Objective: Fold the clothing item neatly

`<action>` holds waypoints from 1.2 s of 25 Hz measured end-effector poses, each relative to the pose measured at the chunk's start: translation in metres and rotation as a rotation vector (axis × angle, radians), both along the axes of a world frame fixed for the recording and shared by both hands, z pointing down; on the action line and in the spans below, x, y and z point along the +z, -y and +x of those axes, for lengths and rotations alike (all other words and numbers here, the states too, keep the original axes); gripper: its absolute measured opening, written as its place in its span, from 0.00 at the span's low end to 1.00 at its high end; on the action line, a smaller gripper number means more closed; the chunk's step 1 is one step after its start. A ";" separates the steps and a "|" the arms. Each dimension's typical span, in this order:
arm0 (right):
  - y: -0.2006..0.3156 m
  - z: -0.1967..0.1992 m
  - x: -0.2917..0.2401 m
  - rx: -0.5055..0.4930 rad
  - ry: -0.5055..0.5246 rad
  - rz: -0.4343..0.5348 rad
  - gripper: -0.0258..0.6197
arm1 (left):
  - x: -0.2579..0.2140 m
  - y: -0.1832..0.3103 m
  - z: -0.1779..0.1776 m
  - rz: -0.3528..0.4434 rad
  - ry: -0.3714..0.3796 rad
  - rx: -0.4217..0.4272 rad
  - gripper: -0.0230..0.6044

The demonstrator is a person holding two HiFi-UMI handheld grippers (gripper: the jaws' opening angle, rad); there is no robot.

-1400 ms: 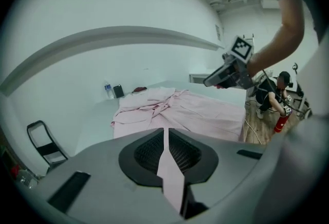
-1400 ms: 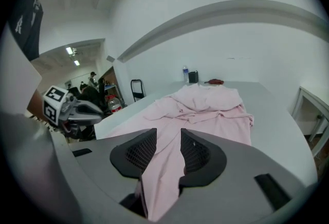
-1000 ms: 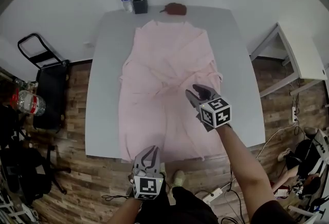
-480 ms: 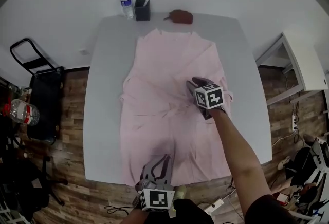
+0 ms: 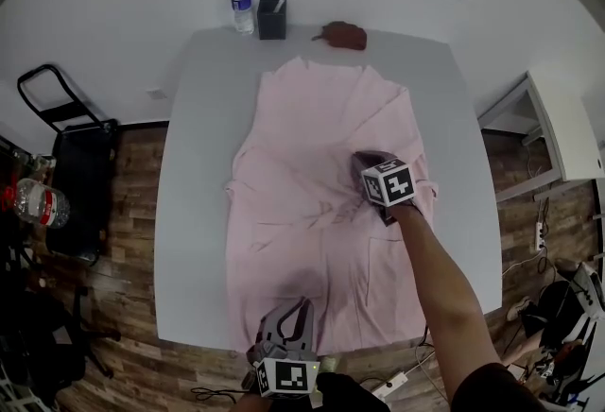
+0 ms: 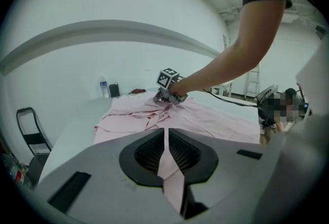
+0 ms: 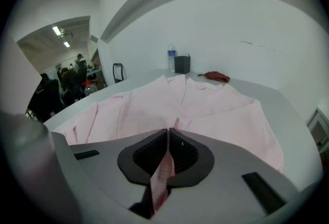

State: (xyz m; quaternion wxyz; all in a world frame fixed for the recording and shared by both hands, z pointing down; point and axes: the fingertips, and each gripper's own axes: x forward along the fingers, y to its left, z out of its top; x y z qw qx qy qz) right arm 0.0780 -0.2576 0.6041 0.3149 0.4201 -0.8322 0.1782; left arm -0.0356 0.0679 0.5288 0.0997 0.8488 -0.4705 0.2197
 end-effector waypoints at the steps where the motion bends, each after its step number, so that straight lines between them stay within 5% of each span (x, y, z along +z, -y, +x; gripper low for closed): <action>1: -0.003 0.004 -0.007 0.012 0.009 0.014 0.08 | 0.000 -0.001 0.000 0.000 -0.001 0.000 0.05; 12: -0.027 0.082 -0.008 0.428 0.014 -0.046 0.09 | 0.004 -0.022 0.007 -0.021 -0.017 -0.001 0.05; 14: -0.038 0.086 -0.015 0.433 0.050 -0.050 0.20 | 0.002 -0.033 0.005 -0.024 -0.019 -0.006 0.05; 18: -0.084 0.092 -0.070 0.343 0.235 0.039 0.20 | 0.003 -0.051 -0.001 -0.023 -0.014 -0.022 0.05; 22: -0.192 0.087 -0.124 0.124 0.364 0.117 0.20 | 0.017 -0.090 -0.016 -0.041 0.007 -0.035 0.05; 25: -0.291 0.088 -0.134 -0.003 0.438 0.066 0.20 | 0.032 -0.133 -0.031 -0.105 0.013 -0.058 0.07; 30: -0.439 0.105 -0.112 -0.111 0.515 -0.096 0.20 | 0.075 -0.184 -0.061 -0.249 -0.034 -0.142 0.23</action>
